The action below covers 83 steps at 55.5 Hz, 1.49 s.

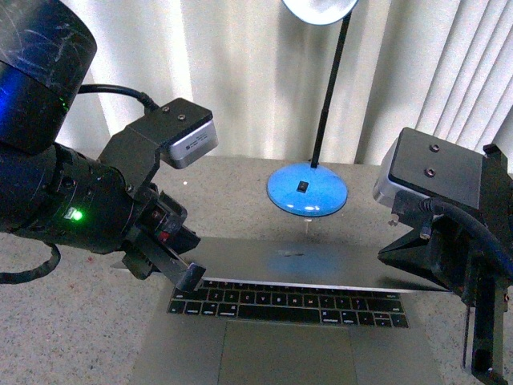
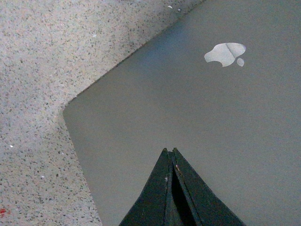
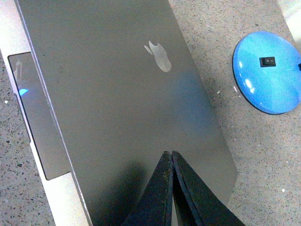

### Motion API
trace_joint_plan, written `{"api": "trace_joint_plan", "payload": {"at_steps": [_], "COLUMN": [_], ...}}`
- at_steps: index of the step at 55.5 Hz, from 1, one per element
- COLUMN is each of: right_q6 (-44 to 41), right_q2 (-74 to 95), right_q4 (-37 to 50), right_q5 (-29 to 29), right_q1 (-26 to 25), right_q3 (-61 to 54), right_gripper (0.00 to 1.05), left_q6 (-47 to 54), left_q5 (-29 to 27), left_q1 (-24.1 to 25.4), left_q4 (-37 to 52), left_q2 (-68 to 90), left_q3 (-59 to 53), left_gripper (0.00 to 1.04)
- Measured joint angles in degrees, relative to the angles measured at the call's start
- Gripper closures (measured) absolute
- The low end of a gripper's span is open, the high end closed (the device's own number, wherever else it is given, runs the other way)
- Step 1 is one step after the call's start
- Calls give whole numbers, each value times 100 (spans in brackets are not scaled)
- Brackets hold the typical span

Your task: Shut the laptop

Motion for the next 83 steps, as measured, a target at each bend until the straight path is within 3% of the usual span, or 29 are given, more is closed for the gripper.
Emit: {"api": "trace_joint_plan", "payload": {"at_steps": [61,83], "right_q6": [-651,-804], "right_q2": [448,1056], "right_q4": [-7,634], "right_q5": [-4,61], "right_q1": [2,-68], "right_q3": [-313,-660], "right_gripper": [102,102], "left_q6": [-258,-472], "left_q5": [0,120], "left_q1": [-151,-328], "left_q4": [575,1196], "left_q2": [490,813], "left_q3": [-374,-769], "left_gripper": [101,101]}}
